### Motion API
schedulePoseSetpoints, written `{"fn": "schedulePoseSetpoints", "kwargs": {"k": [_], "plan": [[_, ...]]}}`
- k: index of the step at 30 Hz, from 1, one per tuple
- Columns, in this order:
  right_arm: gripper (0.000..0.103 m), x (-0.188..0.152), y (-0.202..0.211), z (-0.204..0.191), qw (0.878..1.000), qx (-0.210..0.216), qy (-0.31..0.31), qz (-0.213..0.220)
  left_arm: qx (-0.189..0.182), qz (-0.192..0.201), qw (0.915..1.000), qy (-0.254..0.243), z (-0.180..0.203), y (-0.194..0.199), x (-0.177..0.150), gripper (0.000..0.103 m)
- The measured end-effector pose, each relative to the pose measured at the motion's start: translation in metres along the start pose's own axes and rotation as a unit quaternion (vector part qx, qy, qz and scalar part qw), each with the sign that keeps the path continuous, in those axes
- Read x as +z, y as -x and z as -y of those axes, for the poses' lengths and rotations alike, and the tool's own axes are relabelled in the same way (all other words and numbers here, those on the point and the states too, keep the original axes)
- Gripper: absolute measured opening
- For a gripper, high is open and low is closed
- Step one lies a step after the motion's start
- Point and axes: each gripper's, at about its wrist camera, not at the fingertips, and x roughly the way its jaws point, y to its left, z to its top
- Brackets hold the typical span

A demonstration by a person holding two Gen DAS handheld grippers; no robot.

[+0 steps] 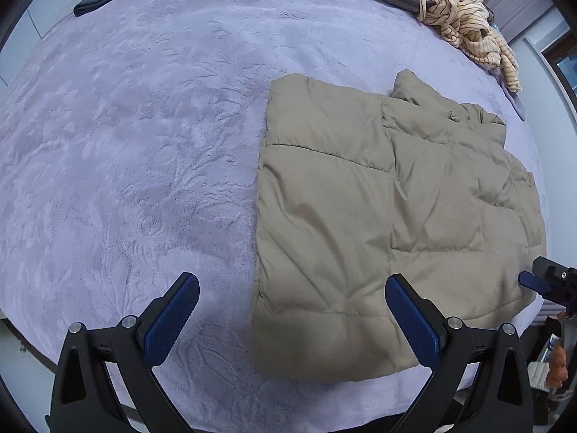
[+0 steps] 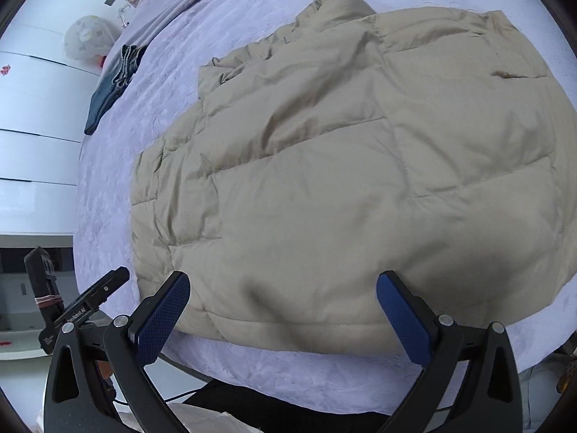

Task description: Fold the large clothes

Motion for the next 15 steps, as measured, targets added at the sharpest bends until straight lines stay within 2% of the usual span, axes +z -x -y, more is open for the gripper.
{"fn": "schedulePoseSetpoints", "kwargs": {"k": [4,10,15], "plan": [[0.103,0.006,-0.009,-0.01,1.0,0.017,-0.017,0.006,-0.015,-0.011,0.9998,-0.008,-0.006,-0.012,0.011,0.103],[0.103,0.01,-0.022,-0.01,0.999,0.006,-0.034,-0.003,-0.045,-0.023,0.9986,-0.015,-0.007,-0.028,0.021,0.103],[0.103,0.011,-0.03,-0.008,0.999,-0.007,-0.04,-0.014,-0.115,-0.027,0.9927,-0.022,-0.015,-0.038,0.035,0.103]]}}
